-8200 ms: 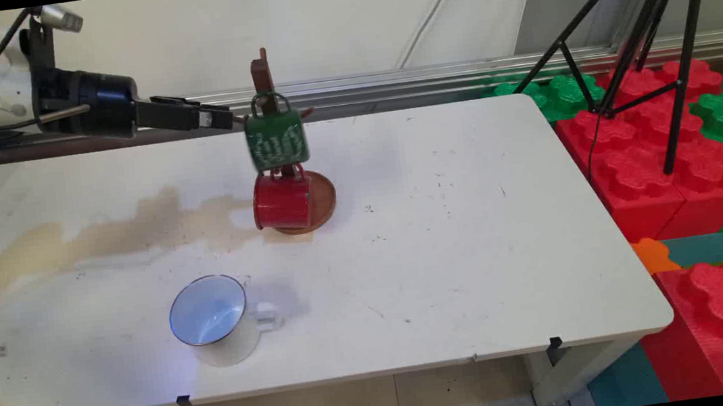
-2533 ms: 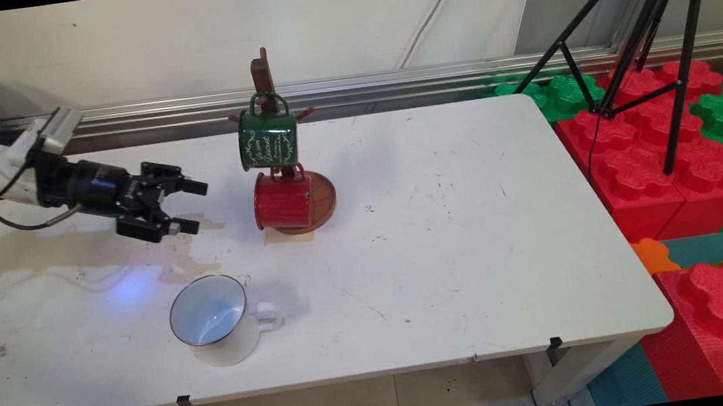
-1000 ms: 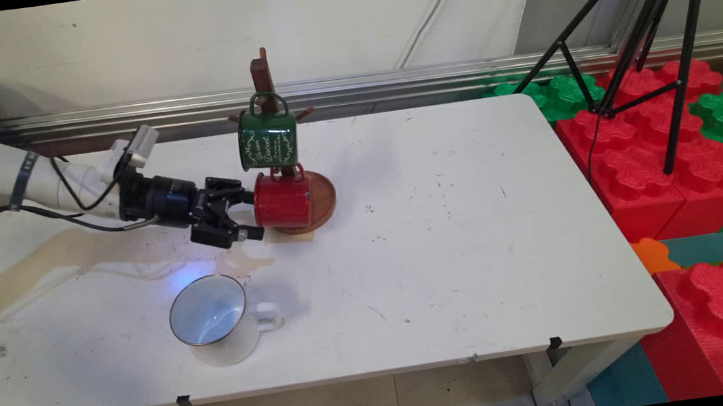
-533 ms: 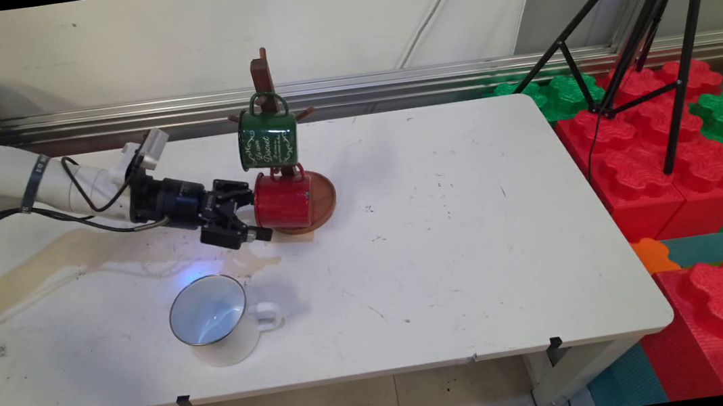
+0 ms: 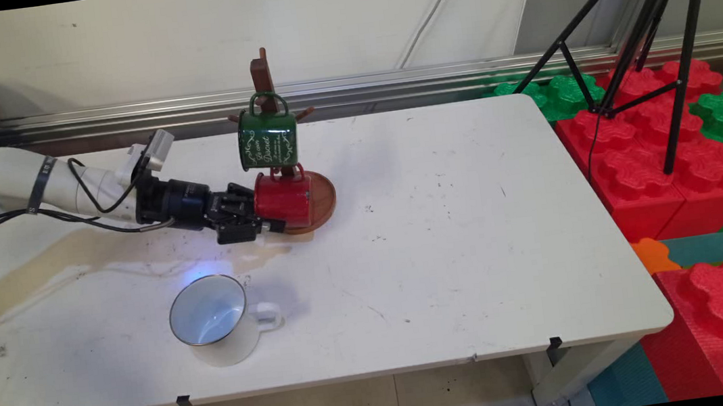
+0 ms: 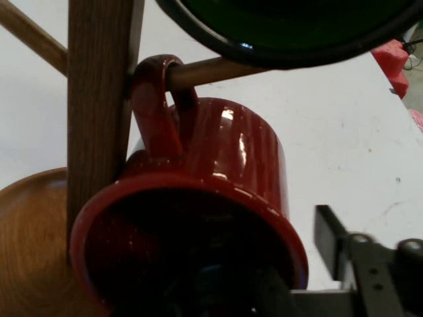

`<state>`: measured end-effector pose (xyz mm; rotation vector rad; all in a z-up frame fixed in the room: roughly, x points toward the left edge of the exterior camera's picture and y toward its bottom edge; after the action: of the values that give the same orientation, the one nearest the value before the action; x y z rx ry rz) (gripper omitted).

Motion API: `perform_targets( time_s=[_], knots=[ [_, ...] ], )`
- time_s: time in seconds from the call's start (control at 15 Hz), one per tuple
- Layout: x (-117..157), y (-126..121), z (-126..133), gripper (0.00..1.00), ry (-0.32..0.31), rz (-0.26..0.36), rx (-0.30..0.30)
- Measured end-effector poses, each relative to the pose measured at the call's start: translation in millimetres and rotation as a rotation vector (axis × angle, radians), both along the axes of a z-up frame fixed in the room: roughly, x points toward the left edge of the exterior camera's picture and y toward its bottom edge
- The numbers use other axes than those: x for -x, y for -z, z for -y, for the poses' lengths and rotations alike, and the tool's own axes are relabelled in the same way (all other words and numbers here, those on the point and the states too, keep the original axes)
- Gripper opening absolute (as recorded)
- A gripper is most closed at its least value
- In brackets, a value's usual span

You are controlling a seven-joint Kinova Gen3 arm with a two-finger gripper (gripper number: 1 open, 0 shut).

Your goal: Pick up the red mug from the rack, then place the picked object on the table

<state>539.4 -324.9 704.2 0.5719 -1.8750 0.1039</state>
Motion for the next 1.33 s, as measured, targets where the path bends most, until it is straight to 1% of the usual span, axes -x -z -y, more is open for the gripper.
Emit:
perform_targets(
  time_s=[0.8, 1.33],
  knots=[
    [2.8, -0.5, -1.0, 0.0, 0.022, -0.014, -0.002],
    [2.8, -5.3, -3.6, 0.0, 0.037, -0.024, 0.004]
  ],
)
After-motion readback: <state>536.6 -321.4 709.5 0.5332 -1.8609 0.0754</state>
